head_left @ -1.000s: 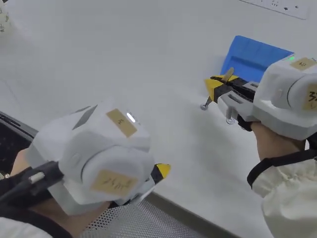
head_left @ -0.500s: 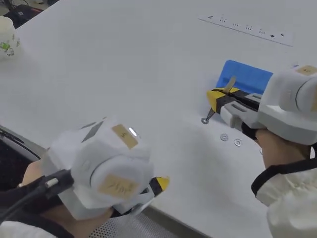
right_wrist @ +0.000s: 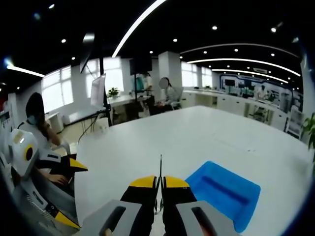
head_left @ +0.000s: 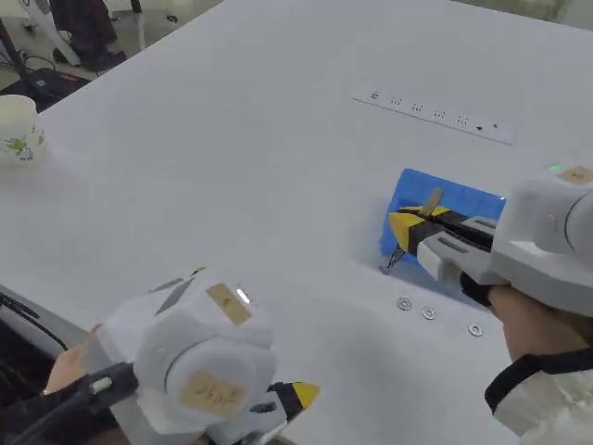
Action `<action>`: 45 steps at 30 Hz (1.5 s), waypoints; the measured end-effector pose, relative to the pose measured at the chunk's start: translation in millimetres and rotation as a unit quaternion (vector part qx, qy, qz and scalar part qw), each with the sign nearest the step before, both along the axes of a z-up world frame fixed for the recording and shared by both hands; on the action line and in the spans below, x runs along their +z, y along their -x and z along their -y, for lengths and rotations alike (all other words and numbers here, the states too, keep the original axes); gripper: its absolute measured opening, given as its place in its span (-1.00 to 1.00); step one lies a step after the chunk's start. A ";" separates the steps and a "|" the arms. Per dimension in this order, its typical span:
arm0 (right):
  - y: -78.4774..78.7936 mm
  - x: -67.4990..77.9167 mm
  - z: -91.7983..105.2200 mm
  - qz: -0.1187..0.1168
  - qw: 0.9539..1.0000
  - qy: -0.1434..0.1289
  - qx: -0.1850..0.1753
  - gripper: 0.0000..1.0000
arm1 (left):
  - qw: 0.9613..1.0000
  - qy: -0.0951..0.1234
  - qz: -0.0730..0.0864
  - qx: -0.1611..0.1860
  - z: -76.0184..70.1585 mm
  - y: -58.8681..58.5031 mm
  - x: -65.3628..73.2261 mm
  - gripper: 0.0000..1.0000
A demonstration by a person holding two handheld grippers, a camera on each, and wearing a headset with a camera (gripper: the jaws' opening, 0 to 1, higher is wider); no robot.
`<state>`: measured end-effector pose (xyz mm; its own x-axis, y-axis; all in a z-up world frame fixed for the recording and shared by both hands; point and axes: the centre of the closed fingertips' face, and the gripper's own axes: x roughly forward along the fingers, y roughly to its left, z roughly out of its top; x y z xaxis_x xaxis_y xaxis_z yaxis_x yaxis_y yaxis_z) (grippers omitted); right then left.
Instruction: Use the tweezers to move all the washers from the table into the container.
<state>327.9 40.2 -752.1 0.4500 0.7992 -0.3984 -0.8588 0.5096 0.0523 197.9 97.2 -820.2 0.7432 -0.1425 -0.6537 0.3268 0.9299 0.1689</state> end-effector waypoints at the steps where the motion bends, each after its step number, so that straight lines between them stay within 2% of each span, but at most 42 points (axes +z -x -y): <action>1: -0.7 1.6 0.9 0.000 1.000 0.001 -0.001 -1.00 | 1.000 0.002 0.001 0.000 0.2 -0.1 0.1 0.78; 3: -1.1 4.1 2.0 0.001 1.000 0.000 0.000 -1.00 | 1.000 0.009 -0.001 0.000 1.0 -0.3 -0.4 0.79; 6: -2.9 10.5 3.5 0.014 1.000 0.002 0.002 -0.99 | 1.000 0.018 0.004 -0.004 3.4 -1.4 0.7 0.82; 14: -13.6 21.0 9.2 0.021 1.000 -0.005 -0.011 -0.99 | 1.000 0.017 -0.001 -0.007 3.8 -1.1 -2.2 0.86; 19: -23.6 25.9 15.6 0.031 0.999 -0.006 -0.021 -0.99 | 1.000 0.004 -0.002 -0.006 1.5 -1.7 -3.6 0.86; 22: -30.0 27.6 18.7 0.036 0.999 -0.006 -0.027 -0.99 | 1.000 0.009 -0.002 -0.005 2.4 -2.0 -3.7 0.86; 29: -44.5 26.6 20.2 0.044 0.998 -0.006 -0.035 -0.99 | 1.000 0.000 -0.009 -0.006 1.8 -1.4 -6.2 0.84; 35: -54.7 22.6 15.6 0.057 0.998 0.000 -0.034 -0.99 | 1.000 0.002 -0.007 -0.009 3.1 -1.2 -4.9 0.84; 42: -67.0 13.8 13.1 0.071 0.997 0.010 -0.035 -0.99 | 1.000 -0.003 -0.011 -0.010 2.4 0.3 -5.9 0.83; 45: -72.7 6.1 12.4 0.064 0.997 0.008 -0.038 -0.99 | 1.000 -0.002 -0.014 -0.012 3.5 1.2 -6.4 0.84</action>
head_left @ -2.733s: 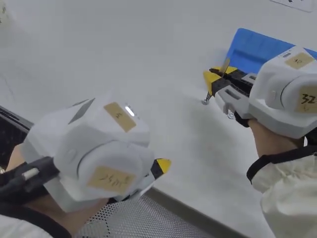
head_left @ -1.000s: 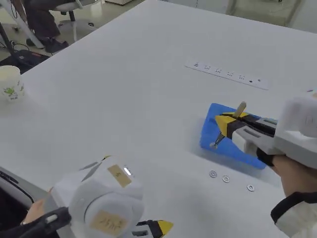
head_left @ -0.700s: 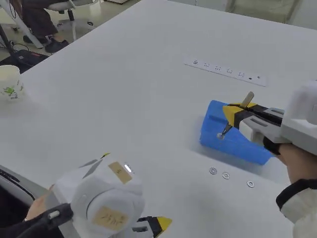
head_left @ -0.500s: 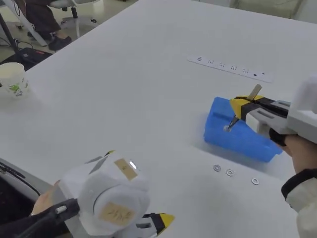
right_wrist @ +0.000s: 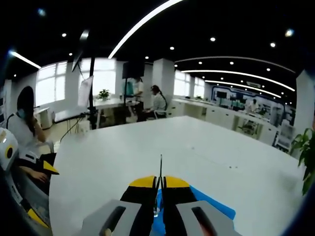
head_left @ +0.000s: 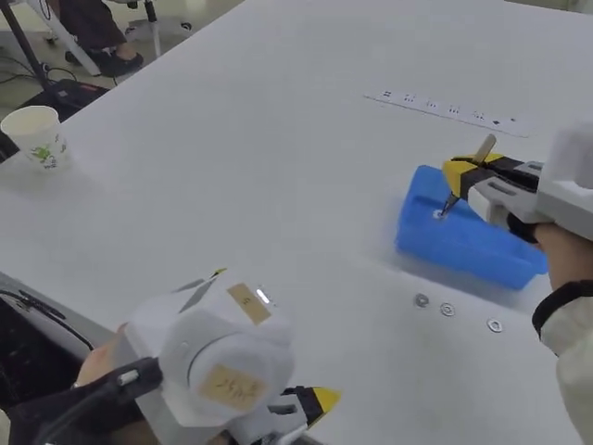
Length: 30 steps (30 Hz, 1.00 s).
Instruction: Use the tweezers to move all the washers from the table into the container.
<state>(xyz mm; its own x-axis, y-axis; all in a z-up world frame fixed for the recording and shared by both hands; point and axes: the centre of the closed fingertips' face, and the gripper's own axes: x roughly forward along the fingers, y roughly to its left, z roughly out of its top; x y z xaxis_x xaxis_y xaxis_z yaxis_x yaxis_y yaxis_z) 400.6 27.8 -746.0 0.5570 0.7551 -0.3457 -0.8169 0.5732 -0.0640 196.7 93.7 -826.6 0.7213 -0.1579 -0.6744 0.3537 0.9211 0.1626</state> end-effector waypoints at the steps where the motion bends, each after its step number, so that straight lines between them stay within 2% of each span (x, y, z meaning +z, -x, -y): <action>1: -1.2 -2.8 0.0 0.001 1.000 0.003 -0.001 -0.99 | 1.000 0.000 -0.001 0.000 0.1 0.2 -0.3 0.84; 6: -4.7 -16.1 -0.1 -0.010 1.000 0.001 -0.007 -0.99 | 1.000 0.001 -0.005 0.002 -0.6 0.9 -1.0 0.83; 11: -7.7 -30.1 0.3 -0.006 1.000 0.015 -0.009 -0.99 | 1.000 -0.001 -0.011 -0.001 -0.7 2.4 -3.2 0.82; 18: -15.2 -39.4 3.5 -0.012 1.000 0.009 -0.015 -0.99 | 1.000 -0.001 -0.017 -0.002 0.0 4.3 -4.7 0.81; 20: -15.4 -42.0 2.6 -0.020 1.000 0.005 -0.015 -0.98 | 1.000 0.000 -0.018 -0.001 0.2 4.7 -4.9 0.80; 24: -15.8 -48.2 2.4 -0.018 1.000 0.014 -0.017 -0.98 | 1.000 0.005 -0.015 0.003 0.1 4.3 -3.2 0.80; 30: -16.9 -54.4 3.2 -0.021 1.000 0.015 -0.018 -0.98 | 1.000 0.003 -0.021 0.003 0.6 5.1 -4.8 0.78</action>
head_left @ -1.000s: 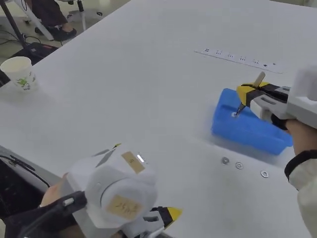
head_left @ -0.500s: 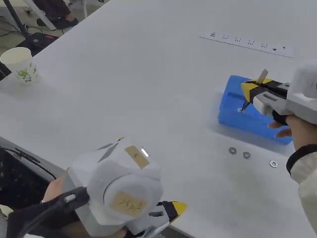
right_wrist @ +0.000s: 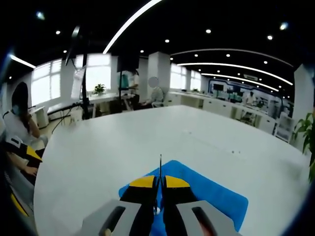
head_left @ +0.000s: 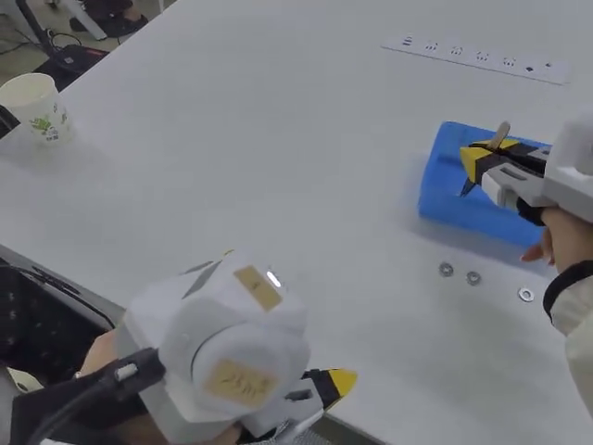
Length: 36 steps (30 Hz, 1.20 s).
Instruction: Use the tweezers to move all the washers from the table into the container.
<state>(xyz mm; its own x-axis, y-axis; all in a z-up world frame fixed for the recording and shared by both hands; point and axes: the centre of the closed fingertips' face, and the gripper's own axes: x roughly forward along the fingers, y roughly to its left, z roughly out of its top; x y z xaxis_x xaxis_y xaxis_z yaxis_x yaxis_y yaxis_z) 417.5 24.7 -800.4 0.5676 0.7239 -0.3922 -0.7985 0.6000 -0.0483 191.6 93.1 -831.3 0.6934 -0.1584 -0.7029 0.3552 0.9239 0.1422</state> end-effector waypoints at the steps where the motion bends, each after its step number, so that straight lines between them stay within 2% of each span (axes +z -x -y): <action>1: -0.6 -1.4 1.0 -0.002 1.000 0.000 -0.002 -0.98 | 1.000 0.000 0.000 0.001 -0.2 -0.1 -0.1 0.78; 10: -0.5 -5.9 3.2 -0.006 1.000 -0.005 -0.006 -0.97 | 1.000 -0.002 0.000 0.003 -0.5 -1.1 -0.1 0.77; 12: 0.8 -4.7 3.3 -0.013 1.000 -0.016 -0.011 -0.96 | 1.000 -0.002 -0.001 0.003 -0.3 -1.3 -0.3 0.77; 13: 0.9 -4.7 3.9 -0.009 1.000 -0.015 -0.011 -0.96 | 1.000 -0.003 0.000 0.004 -0.4 -1.5 -0.4 0.77; 14: -1.0 -6.3 7.0 0.005 1.000 0.003 -0.014 -0.96 | 1.000 -0.003 -0.001 0.004 -0.4 -1.5 -0.5 0.77; 15: -1.1 -7.1 7.3 0.009 1.000 0.009 -0.014 -0.96 | 1.000 -0.003 -0.001 0.003 -0.1 -1.5 -0.6 0.77; 20: -0.3 -5.6 6.3 0.009 1.000 0.003 -0.010 -0.95 | 1.000 -0.005 -0.001 0.003 0.1 -1.8 -0.7 0.77; 28: 1.0 11.2 8.3 0.008 1.000 -0.016 -0.016 -0.95 | 1.000 -0.004 -0.001 0.002 0.2 -2.3 -1.0 0.77; 36: 20.4 39.1 12.6 0.016 0.999 -0.035 -0.008 -0.95 | 1.000 -0.004 0.004 0.002 -0.1 -2.9 0.3 0.77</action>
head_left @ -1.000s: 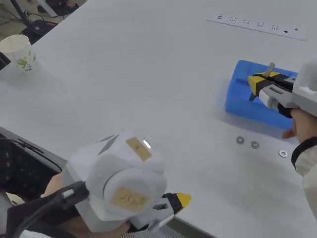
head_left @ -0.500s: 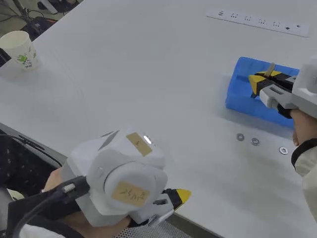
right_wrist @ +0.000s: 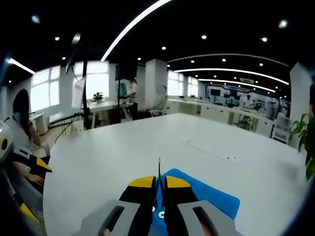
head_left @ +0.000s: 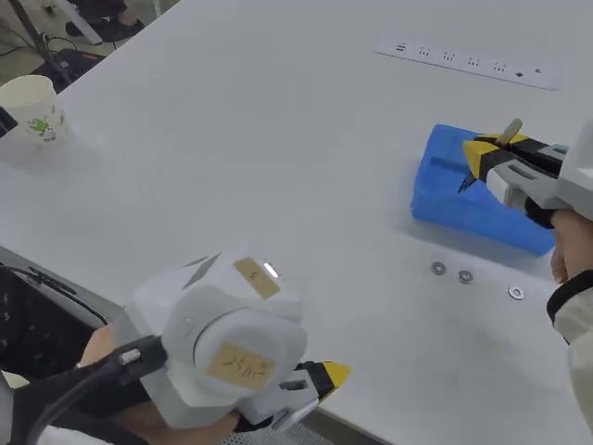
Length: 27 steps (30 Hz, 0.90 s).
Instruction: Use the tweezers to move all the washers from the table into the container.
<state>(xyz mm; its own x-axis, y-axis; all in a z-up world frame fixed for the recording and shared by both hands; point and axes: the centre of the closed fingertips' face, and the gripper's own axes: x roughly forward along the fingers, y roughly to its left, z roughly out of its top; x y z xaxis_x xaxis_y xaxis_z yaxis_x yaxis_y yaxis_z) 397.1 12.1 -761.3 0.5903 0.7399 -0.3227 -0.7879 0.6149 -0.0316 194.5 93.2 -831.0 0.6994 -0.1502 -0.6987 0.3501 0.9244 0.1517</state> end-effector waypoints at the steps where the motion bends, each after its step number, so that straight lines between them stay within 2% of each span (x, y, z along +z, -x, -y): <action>1: 2.3 2.2 0.4 0.001 1.000 -0.001 0.001 -0.95 | 1.000 0.000 0.000 0.000 -0.1 0.1 0.0 0.77; 6: 19.7 13.5 1.3 -0.013 1.000 -0.019 0.015 -0.95 | 1.000 -0.002 0.000 0.000 -0.8 0.5 0.1 0.77; 12: 36.9 17.0 4.3 -0.019 0.999 -0.018 0.028 -0.95 | 1.000 -0.001 0.001 0.000 -1.2 1.1 0.6 0.76; 15: 40.3 8.4 7.8 -0.039 0.999 -0.020 0.032 -0.95 | 1.000 0.001 0.004 0.002 -1.3 0.8 1.7 0.77; 22: 55.6 -12.4 10.3 -0.057 0.998 -0.006 0.036 -0.94 | 1.000 0.001 0.001 0.002 -1.6 1.9 0.6 0.77; 27: 59.2 -21.0 9.9 -0.060 0.997 0.002 0.041 -0.94 | 1.000 0.001 -0.001 0.001 -1.0 2.2 0.1 0.77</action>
